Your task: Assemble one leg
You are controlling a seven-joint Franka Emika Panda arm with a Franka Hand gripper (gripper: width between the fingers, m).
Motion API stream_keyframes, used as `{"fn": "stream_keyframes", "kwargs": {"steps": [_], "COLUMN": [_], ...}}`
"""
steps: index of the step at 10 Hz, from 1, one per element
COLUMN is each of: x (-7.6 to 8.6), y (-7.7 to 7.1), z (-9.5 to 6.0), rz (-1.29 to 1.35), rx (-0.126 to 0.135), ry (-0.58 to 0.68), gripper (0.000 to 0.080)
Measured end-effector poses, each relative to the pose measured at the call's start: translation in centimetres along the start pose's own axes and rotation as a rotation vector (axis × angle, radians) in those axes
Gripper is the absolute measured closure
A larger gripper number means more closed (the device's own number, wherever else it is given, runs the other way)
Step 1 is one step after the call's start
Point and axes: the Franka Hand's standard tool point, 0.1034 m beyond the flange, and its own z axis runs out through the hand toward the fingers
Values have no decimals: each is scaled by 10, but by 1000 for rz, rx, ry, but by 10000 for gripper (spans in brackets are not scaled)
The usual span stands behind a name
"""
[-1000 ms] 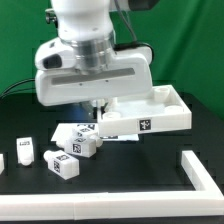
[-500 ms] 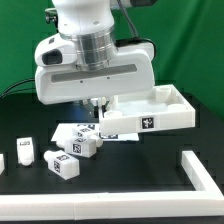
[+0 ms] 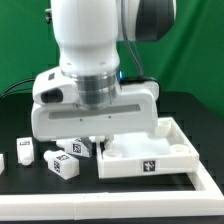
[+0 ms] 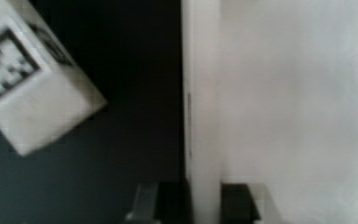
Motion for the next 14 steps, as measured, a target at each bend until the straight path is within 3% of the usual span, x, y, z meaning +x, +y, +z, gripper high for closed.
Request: {"fn": "stream_keyframes", "kwargs": {"steps": [1,6,9,14], "x": [4,3,21,34], "y": [1,2,4,1], "z": [1,6,15,19], "rz": [-31,-11,138,122], "rx": [-9,-9,-12,-59], "ry": [44,35,9,15], "gripper": [744,744,744,744]}}
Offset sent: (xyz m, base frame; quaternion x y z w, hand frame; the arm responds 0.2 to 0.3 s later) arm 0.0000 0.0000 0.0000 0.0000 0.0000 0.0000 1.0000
